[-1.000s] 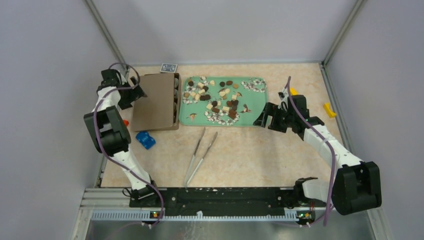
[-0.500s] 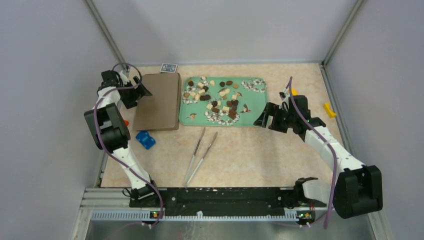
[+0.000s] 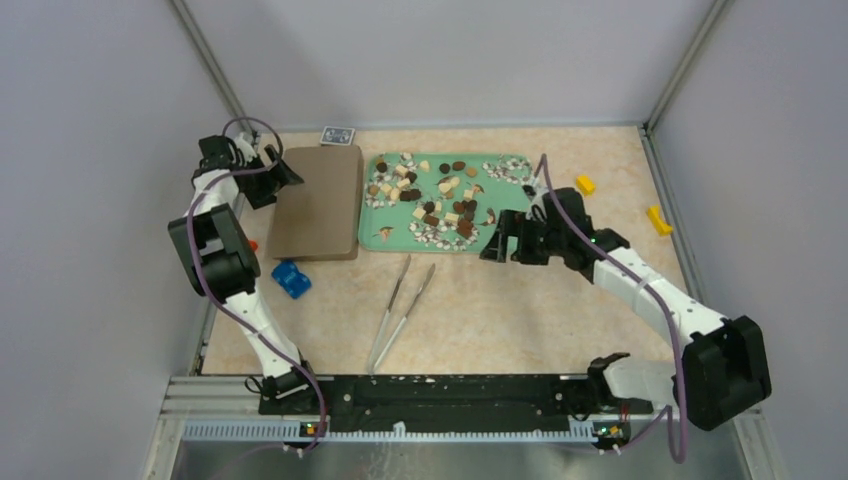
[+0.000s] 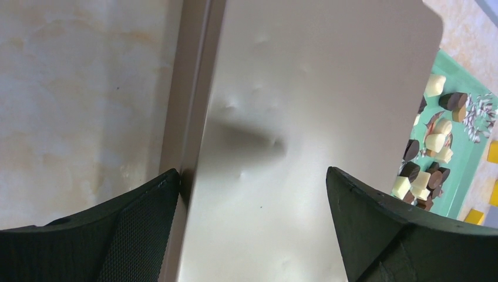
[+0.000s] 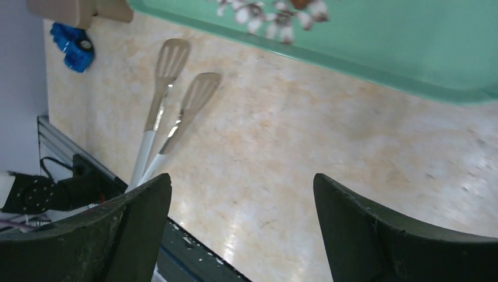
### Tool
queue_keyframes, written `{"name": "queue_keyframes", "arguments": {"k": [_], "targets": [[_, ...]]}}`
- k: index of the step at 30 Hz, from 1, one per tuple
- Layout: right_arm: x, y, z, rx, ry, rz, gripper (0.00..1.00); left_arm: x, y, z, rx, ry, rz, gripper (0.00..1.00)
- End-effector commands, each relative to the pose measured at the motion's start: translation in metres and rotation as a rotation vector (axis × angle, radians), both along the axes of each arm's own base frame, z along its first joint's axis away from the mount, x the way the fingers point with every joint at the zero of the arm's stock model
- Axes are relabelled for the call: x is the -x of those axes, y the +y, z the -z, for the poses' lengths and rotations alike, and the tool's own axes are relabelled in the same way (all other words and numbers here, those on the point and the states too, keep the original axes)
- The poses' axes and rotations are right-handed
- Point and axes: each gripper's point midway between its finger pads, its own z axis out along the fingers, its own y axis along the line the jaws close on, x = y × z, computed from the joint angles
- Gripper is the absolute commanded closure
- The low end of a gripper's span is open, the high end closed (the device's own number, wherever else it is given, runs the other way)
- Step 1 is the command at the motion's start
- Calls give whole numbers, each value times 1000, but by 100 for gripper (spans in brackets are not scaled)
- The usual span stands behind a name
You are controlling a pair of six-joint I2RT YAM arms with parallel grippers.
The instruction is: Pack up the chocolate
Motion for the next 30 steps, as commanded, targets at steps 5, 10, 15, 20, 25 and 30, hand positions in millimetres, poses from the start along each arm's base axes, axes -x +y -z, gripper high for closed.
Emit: {"name": "queue_keyframes", "arguments": {"k": [5, 10, 15, 20, 25, 30], "targets": [[10, 138, -52, -53, -179, -324, 12, -15, -14, 2, 65, -31, 60, 3], [31, 227, -51, -23, -254, -517, 12, -16, -16, 4, 84, -30, 61, 3], [42, 303, -40, -95, -274, -597, 12, -20, -18, 5, 106, -36, 66, 3], [46, 343, -20, -137, -273, -634, 12, -20, -20, 7, 120, -26, 71, 3], [41, 370, 1, -178, -243, -633, 12, -18, -20, 8, 123, -17, 71, 3], [36, 396, 19, -202, -218, -635, 12, -18, -21, 9, 128, -15, 72, 2]]}}
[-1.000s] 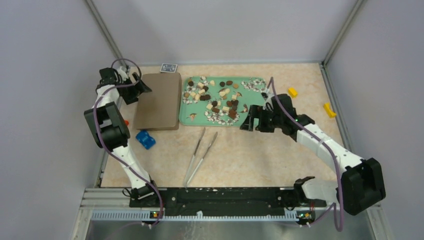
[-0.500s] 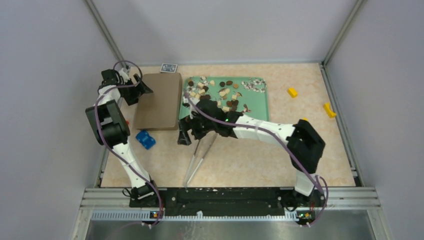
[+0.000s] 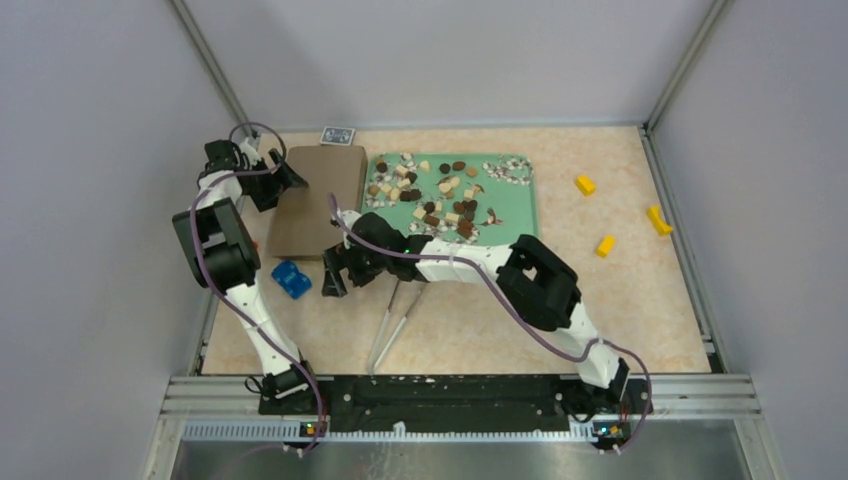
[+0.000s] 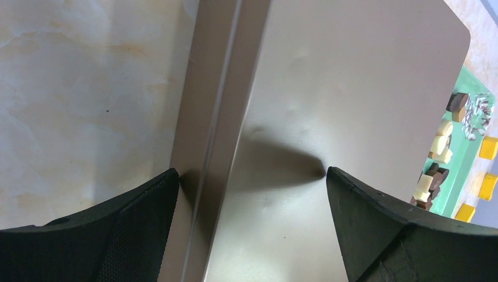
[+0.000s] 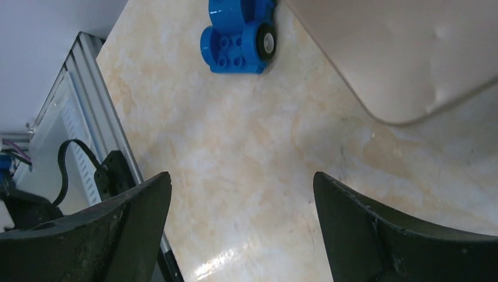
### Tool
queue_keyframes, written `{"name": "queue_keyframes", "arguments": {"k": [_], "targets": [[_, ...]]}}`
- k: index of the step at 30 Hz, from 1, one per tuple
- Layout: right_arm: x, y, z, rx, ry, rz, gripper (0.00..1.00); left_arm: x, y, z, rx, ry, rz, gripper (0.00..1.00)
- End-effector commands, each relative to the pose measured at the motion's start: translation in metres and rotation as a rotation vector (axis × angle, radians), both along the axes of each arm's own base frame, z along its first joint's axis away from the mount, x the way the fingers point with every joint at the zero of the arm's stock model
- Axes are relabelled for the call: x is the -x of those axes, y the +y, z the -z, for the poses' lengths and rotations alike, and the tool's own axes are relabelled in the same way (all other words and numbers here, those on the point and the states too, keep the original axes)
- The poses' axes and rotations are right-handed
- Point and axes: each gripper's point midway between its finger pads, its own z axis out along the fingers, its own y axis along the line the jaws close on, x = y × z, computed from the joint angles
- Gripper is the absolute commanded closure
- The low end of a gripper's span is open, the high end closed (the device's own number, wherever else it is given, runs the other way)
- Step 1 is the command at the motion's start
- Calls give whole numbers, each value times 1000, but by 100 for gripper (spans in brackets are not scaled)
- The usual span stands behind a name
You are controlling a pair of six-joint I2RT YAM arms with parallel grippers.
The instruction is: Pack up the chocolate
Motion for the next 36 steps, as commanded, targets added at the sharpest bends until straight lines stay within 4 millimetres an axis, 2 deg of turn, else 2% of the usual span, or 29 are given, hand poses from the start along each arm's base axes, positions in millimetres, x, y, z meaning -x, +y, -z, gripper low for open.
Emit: {"name": "queue_keyframes", "arguments": {"k": [1, 6, 13, 19, 26, 31, 33, 35, 36], "targets": [[-8, 40, -25, -128, -20, -8, 12, -3, -19, -15, 74, -23, 47, 2], [-21, 57, -8, -108, -13, 24, 12, -3, -20, -14, 76, -20, 53, 2], [-36, 67, -3, -94, -26, 72, 12, -1, -20, -7, 79, -8, 61, 2], [-54, 64, -10, -109, -44, 128, 12, -2, -20, -11, 69, -15, 68, 2], [-75, 48, -22, -131, -33, 176, 12, -1, -17, -16, 50, -21, 63, 1], [-60, 30, -45, -155, -16, 123, 11, -2, -16, -20, 41, -25, 54, 1], [-47, 20, -55, -170, -5, 92, 11, -3, -15, -21, 39, -30, 52, 1], [-34, 5, -57, -159, 15, 72, 11, -4, -14, -21, 33, -31, 49, 1], [-27, -3, -66, -162, 13, 63, 11, -5, -14, -23, 32, -34, 48, 1]]}}
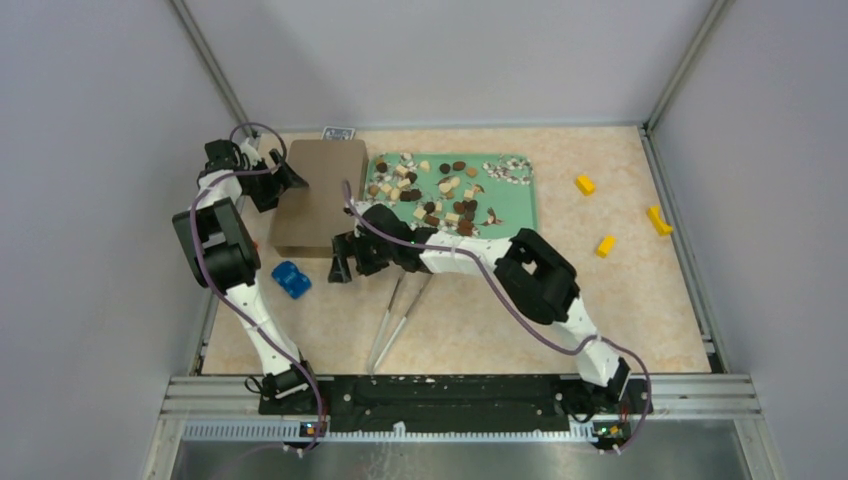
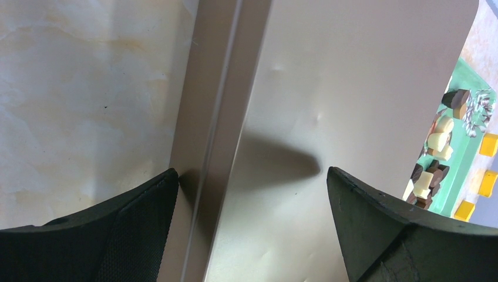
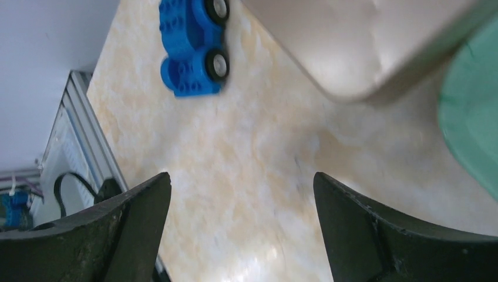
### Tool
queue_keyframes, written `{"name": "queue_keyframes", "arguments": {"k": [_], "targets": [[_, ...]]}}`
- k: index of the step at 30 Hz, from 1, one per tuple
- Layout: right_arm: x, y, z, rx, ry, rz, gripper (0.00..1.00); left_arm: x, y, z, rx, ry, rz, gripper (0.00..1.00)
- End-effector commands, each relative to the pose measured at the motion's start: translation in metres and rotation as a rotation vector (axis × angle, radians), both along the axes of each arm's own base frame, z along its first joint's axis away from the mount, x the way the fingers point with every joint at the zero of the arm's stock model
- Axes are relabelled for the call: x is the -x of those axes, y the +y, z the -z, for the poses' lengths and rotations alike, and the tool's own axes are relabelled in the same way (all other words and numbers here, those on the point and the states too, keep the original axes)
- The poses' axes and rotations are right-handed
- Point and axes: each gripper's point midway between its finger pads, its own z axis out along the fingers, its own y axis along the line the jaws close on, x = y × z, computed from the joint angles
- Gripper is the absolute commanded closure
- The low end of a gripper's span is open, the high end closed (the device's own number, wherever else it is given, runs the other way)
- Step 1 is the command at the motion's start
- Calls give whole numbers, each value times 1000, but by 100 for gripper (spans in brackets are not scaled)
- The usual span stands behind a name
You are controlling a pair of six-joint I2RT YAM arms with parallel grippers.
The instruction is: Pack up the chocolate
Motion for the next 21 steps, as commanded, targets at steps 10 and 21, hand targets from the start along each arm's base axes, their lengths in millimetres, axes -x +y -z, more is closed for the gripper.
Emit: {"name": "queue_keyframes", "arguments": {"k": [10, 21], "targets": [[3, -115, -134, -99, -185, 161, 11, -17, -4, -88, -93, -162, -15, 1], [-19, -205, -152, 19, -300, 397, 10, -28, -47, -180, -401, -371, -9, 1]]}}
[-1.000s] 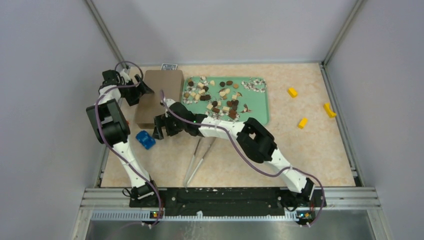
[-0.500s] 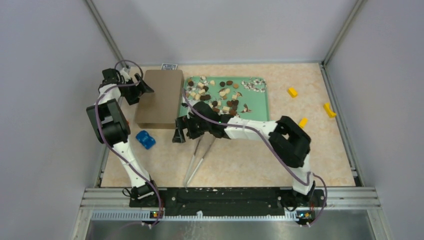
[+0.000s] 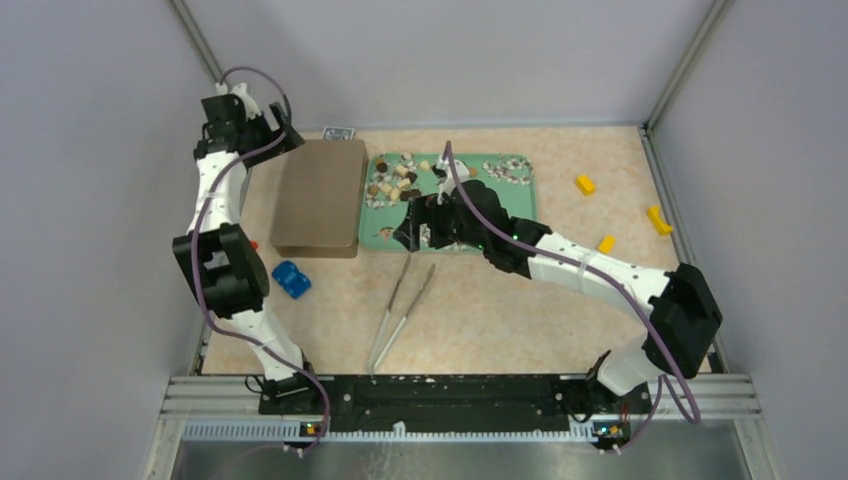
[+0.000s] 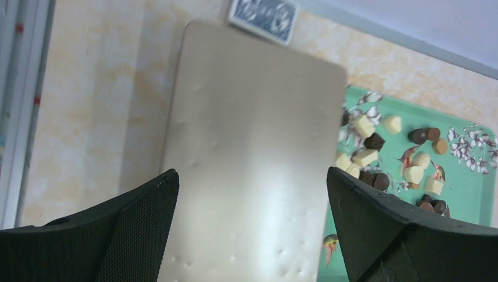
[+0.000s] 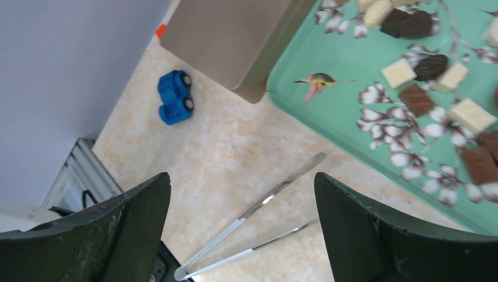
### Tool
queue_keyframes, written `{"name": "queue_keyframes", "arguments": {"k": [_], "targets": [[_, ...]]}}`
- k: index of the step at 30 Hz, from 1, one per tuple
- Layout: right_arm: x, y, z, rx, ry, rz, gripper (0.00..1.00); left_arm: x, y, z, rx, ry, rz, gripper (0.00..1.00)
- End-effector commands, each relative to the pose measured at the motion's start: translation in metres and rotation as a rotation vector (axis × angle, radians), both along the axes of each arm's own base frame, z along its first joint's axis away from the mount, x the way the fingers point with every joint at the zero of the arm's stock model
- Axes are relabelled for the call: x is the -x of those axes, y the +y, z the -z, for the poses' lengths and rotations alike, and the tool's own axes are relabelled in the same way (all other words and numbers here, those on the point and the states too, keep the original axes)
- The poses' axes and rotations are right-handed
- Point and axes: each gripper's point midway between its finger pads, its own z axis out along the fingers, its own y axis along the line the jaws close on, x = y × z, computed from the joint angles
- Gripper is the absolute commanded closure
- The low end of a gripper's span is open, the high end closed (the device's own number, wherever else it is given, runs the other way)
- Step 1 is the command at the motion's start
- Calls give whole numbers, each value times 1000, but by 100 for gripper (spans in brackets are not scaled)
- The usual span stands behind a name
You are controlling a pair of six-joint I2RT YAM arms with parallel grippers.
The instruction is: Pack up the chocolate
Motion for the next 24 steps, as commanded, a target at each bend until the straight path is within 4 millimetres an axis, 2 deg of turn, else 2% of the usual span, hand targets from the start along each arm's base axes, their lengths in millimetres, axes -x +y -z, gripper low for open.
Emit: {"name": "queue_keyframes", "arguments": {"k": [1, 4, 7, 9, 13, 15, 16, 18, 24], "targets": [[-10, -36, 2, 75, -42, 111, 10, -21, -47, -51, -169, -144, 73, 1], [-14, -54, 8, 105, -38, 157, 10, -41, -68, -24, -217, -107, 81, 1], [-14, -71, 20, 135, -15, 189, 10, -58, -69, 15, -349, -44, 30, 1], [-12, -79, 28, 148, 5, 198, 10, -64, -79, 40, -420, -11, 12, 1], [-7, -90, 44, 175, 41, 212, 10, -67, -97, 93, -384, 68, 48, 1], [-5, -94, 50, 186, 54, 218, 10, -67, -102, 107, -355, 117, 59, 1], [-5, -96, 51, 190, 55, 223, 10, -68, -103, 106, -342, 130, 58, 1], [-5, -98, 51, 195, 54, 231, 10, -74, -104, 86, -338, 101, 50, 1], [-8, -100, 49, 197, 47, 240, 10, -92, -94, -8, -358, -140, -31, 1]]}}
